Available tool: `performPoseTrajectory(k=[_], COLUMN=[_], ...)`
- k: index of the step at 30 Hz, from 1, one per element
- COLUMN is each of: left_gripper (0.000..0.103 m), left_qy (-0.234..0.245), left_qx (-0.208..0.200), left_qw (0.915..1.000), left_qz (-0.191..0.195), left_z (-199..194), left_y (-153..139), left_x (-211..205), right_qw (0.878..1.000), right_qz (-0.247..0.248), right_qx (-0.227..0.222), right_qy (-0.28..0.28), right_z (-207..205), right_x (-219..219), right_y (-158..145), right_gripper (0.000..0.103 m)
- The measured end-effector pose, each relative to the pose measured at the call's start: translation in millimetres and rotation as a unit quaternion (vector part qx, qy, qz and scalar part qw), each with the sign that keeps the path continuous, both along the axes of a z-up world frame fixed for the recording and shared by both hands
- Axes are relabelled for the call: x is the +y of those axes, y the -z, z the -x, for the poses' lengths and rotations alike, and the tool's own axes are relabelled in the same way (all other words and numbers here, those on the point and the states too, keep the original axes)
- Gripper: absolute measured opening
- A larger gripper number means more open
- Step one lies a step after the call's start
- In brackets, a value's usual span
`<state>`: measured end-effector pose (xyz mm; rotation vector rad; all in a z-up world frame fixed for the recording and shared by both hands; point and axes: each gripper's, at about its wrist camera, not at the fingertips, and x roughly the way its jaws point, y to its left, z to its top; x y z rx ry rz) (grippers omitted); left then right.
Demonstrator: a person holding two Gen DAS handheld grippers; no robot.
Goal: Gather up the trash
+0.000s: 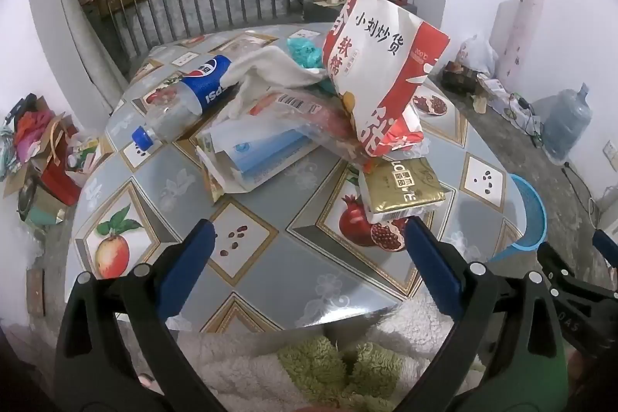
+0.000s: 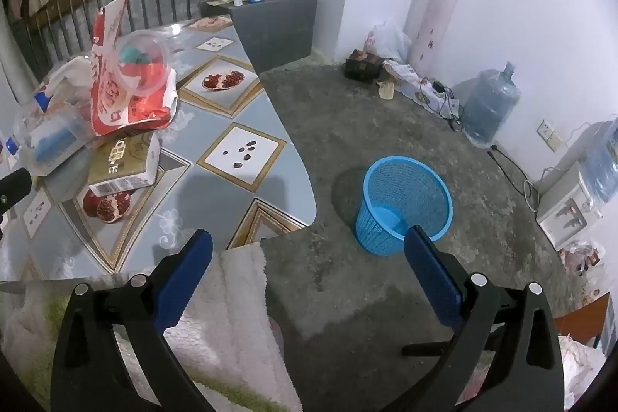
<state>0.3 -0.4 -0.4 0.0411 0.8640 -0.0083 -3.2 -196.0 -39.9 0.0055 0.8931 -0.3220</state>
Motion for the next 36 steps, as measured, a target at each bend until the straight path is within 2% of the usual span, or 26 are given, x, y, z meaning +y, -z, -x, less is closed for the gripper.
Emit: performPoseTrajectory(k=[36], left_gripper=[0.094], left_qy=[0.002], left_qx=[0.000], left_qw=[1.0000], left_qz=[0.003], left_z=[1.9], left_y=[7.6], left_x=[3.4], right_qw=[1.000], right_qz=[-0.003], right_qx=[-0.006], right_qy=[0.000], right_z=[1.2], right_x=[4.5], right_y=[-6.1], right_gripper=[0.097])
